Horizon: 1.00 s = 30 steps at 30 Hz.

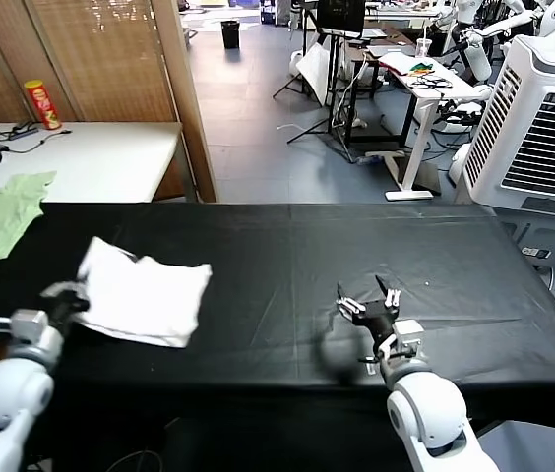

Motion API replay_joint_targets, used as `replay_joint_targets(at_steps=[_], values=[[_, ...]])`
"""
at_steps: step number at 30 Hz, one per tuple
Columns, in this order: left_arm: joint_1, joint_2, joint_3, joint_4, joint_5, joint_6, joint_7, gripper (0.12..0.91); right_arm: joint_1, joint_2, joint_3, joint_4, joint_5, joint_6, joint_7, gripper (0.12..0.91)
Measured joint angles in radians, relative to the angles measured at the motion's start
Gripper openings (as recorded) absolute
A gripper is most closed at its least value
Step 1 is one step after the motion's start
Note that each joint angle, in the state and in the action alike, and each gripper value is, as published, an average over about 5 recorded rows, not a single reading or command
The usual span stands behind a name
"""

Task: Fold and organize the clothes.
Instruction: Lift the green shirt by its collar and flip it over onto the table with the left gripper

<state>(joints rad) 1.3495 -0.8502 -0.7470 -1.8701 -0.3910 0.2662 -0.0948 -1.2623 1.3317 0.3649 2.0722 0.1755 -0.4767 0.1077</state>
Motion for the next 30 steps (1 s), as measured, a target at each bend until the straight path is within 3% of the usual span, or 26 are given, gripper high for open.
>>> replay_joint_targets(at_steps=[4, 9, 14, 19, 24, 26, 30], values=[[0.024, 0.046, -0.027, -0.058, 0.118, -0.005, -0.014, 0.148, -0.002, 0.005, -0.001, -0.001, -0.003, 0.000, -0.001, 0.798], [0.061, 0.004, 0.034, -0.176, 0.271, 0.004, -0.061, 0.148, -0.013, 0.009, -0.004, -0.003, -0.013, 0.001, -0.003, 0.798], [0.057, -0.111, 0.229, -0.218, 0.381, -0.029, -0.099, 0.148, -0.026, 0.018, -0.007, -0.002, -0.015, 0.002, -0.008, 0.798], [0.007, -0.262, 0.448, -0.131, 0.394, -0.044, -0.118, 0.148, -0.041, 0.018, -0.013, 0.007, 0.010, -0.003, -0.018, 0.798], [-0.024, -0.370, 0.578, -0.074, 0.408, -0.096, -0.084, 0.169, -0.046, 0.002, -0.024, 0.018, 0.071, -0.040, -0.034, 0.798], [-0.027, -0.384, 0.599, -0.070, 0.413, -0.126, -0.055, 0.236, -0.044, -0.005, -0.031, 0.020, 0.095, -0.058, -0.042, 0.798], [-0.030, -0.384, 0.606, -0.073, 0.395, -0.204, 0.013, 0.450, -0.029, -0.009, -0.055, 0.009, 0.161, -0.098, -0.041, 0.798]])
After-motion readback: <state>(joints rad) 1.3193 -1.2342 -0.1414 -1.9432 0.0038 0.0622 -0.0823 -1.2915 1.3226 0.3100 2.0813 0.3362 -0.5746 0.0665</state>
